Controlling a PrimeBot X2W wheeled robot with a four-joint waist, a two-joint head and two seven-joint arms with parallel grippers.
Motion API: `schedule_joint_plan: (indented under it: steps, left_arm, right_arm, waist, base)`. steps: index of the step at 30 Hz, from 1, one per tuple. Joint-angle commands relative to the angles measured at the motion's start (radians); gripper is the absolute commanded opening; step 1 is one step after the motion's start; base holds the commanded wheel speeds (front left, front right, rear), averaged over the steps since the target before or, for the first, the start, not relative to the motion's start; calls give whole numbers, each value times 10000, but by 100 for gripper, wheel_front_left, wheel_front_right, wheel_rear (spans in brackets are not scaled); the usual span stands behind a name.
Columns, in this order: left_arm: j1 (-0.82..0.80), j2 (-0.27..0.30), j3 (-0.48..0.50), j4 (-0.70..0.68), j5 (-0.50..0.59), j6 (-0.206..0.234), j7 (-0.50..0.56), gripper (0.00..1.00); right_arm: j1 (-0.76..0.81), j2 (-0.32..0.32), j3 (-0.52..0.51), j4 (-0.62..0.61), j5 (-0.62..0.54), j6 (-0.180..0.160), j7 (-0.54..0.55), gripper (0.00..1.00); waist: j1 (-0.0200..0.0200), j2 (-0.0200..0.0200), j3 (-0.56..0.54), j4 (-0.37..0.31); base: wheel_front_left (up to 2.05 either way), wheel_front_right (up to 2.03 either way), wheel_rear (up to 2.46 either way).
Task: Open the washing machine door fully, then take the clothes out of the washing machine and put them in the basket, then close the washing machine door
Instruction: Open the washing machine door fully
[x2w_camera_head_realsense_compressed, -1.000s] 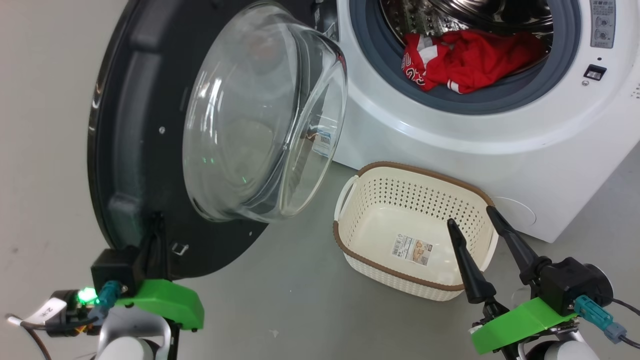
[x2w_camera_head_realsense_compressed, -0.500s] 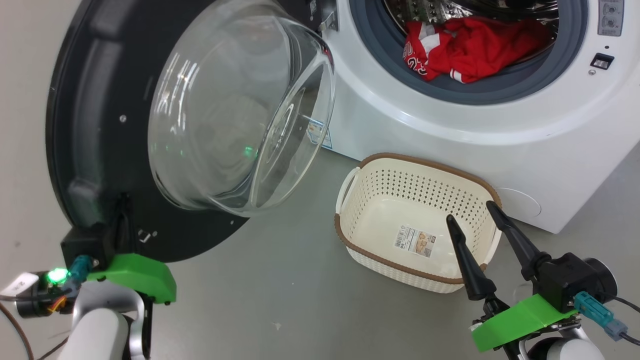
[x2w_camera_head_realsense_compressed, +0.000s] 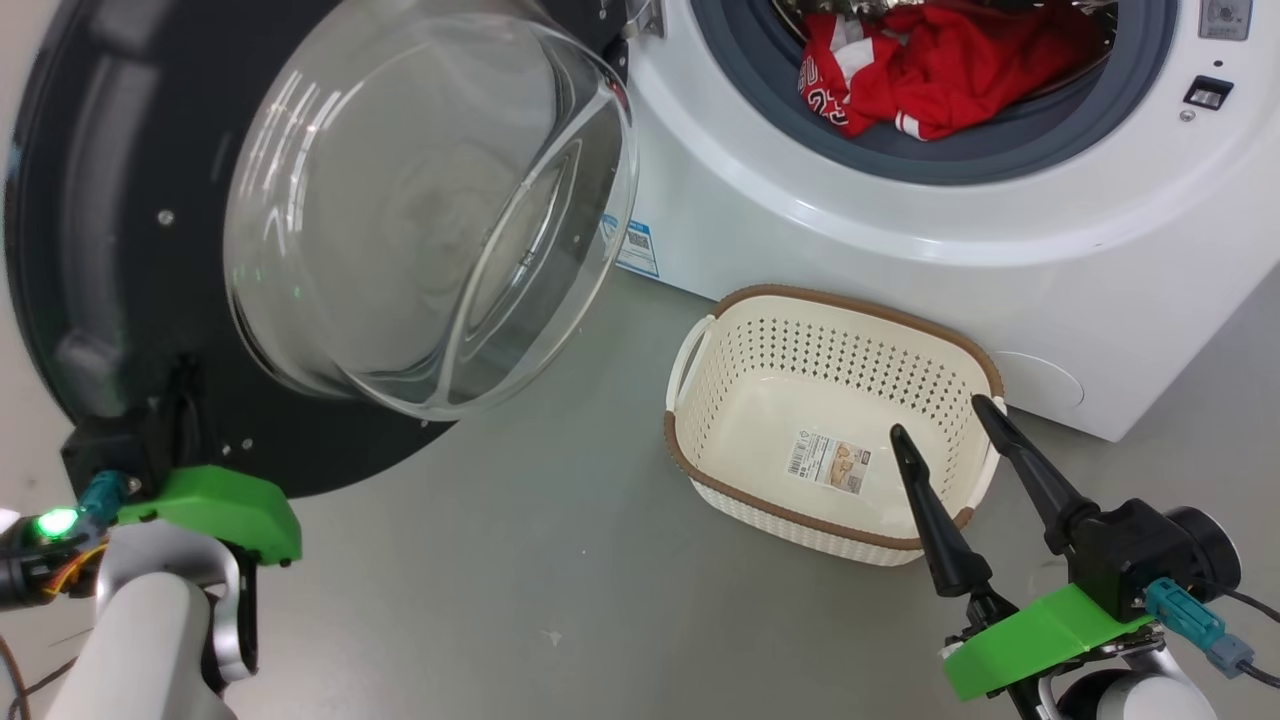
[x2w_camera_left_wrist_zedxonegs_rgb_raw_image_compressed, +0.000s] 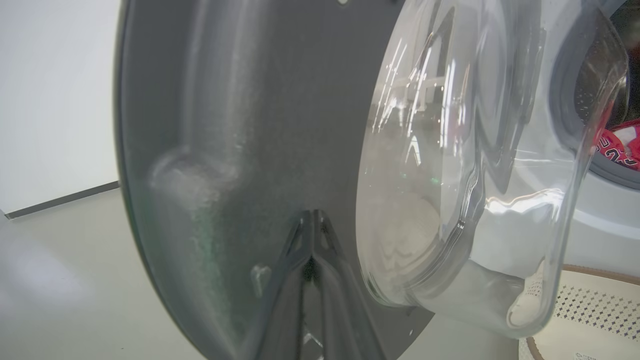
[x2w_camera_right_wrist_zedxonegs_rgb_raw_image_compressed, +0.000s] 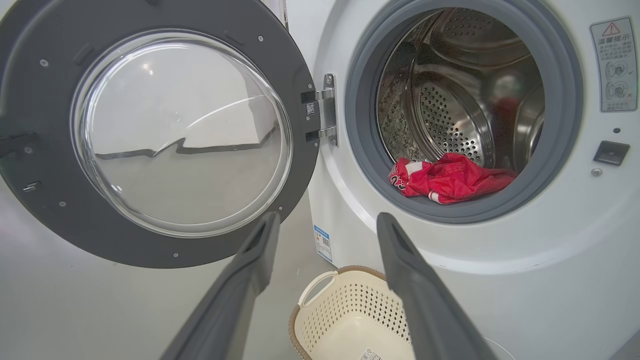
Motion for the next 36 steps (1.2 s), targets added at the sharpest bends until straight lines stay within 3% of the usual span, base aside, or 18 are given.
schedule_joint_plan:
  steps: [1,24,36]
  left_arm:
    - [-457,625,547,-43,-85,96,-135,0]
    - [-1659,846,1129,1989,-282,63,-703,0]
    - [-1802,809,1384,2111,17,16,-714,0]
  right_arm:
    - [-138,26,233,-346,-112,63,7,100]
    - [-280,26,309,-553,-324,63,313,100]
    - [-284,26,301,-557,-338,63,347,100]
  waist:
    - [0,0,40,-14]
    - [0,0,386,-132]
    - [0,0,395,-224]
  base:
    - [0,0,0]
    - [0,0,0]
    - [0,0,0]
